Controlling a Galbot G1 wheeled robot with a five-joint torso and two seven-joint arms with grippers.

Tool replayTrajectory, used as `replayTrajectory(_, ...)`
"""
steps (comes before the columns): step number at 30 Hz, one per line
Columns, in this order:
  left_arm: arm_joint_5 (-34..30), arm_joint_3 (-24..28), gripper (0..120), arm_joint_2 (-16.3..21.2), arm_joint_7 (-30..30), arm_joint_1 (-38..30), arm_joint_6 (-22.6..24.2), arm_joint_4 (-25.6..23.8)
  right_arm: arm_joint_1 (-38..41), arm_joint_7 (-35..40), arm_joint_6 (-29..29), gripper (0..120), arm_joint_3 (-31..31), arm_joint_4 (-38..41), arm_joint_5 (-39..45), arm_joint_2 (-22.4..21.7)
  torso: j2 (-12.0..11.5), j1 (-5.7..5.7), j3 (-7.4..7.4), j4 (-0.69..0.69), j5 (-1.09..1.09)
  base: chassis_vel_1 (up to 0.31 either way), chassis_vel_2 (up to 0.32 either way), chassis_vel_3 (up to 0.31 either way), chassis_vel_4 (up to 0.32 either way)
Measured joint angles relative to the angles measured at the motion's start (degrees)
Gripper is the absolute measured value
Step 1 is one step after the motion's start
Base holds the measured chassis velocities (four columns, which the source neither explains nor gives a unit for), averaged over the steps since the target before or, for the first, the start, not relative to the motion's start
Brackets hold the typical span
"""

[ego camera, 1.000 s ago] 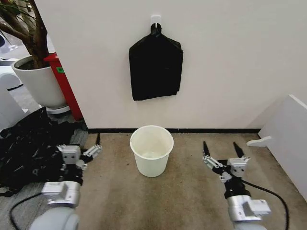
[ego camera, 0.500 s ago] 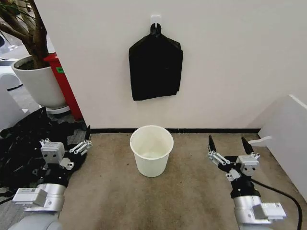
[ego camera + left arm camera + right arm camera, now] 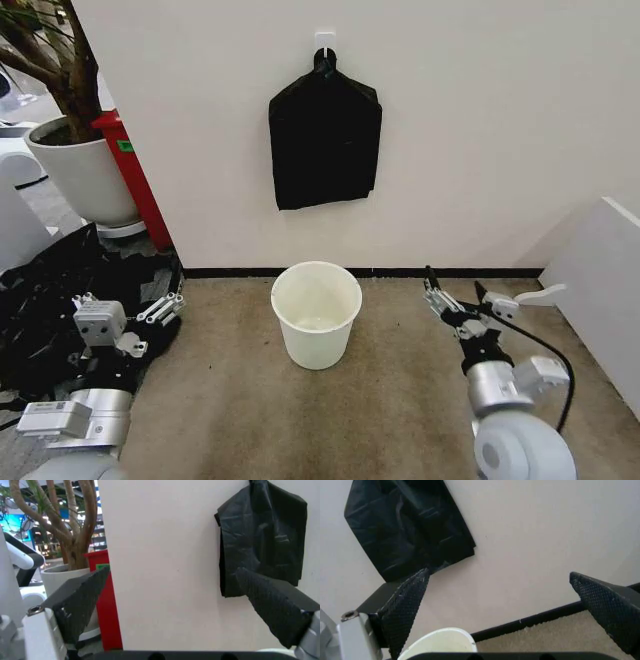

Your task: Place the garbage bag over the trash bin.

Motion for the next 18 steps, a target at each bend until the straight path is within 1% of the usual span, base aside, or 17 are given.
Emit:
replayTrajectory(6, 0.38, 0.08, 100, -0.10, 0.38, 0.08, 0.03, -0.04, 0.98, 0.29, -0.06, 100, -0.57, -0.99, 0.37, -0.38, 0.00, 0.00, 0.00, -0.03, -0.01, 0.000, 0.000, 0.000, 0.000)
replayTrajectory(7, 0.41, 0.11, 100, -0.05, 0.45, 0.06, 0.05, -0.04, 1.83, 0.50, 0.06, 100, -1.11, -1.98, 0.41, -0.75, 0.00, 0.00, -0.01, -0.04, -0.01, 0.000, 0.000, 0.000, 0.000)
replayTrajectory(9, 0.44, 0.15, 100, 0.04, 0.55, 0.03, 0.11, -0.08, 5.27, 1.20, 0.81, 100, -3.40, -5.85, 0.46, -2.10, 0.00, 0.00, 0.00, -0.02, 0.02, 0.000, 0.000, 0.000, 0.000)
replayTrajectory(10, 0.44, 0.15, 100, 0.04, 0.55, 0.03, 0.11, -0.08, 5.27, 1.20, 0.81, 100, -3.40, -5.85, 0.46, -2.10, 0.00, 0.00, 0.00, -0.02, 0.02, 0.000, 0.000, 0.000, 0.000)
replayTrajectory(11, 0.49, 0.17, 100, 0.07, 0.64, -0.02, 0.14, -0.12, 8.32, 1.81, 1.60, 100, -5.38, -9.26, 0.47, -3.37, 0.00, 0.00, 0.00, 0.00, 0.01, 0.000, 0.000, 0.000, 0.000)
replayTrajectory(13, 0.58, 0.21, 100, 0.09, 0.76, -0.02, 0.18, -0.13, 10.48, 2.18, 2.29, 100, -6.76, -11.65, 0.38, -4.19, 0.00, 0.01, 0.01, 0.03, 0.02, 0.000, 0.000, 0.000, 0.000)
replayTrajectory(15, 0.62, 0.23, 100, 0.13, 0.79, -0.03, 0.18, -0.17, 10.56, 2.21, 2.52, 100, -6.89, -11.94, 0.26, -4.34, 0.00, 0.00, 0.01, 0.01, -0.01, 0.000, 0.000, 0.000, 0.000)
replayTrajectory(18, 0.64, 0.25, 100, 0.18, 0.83, -0.07, 0.19, -0.31, 10.32, 2.21, 2.64, 100, -6.82, -11.93, 0.14, -4.40, 0.00, 0.00, 0.00, -0.01, 0.01, 0.000, 0.000, 0.000, 0.000)
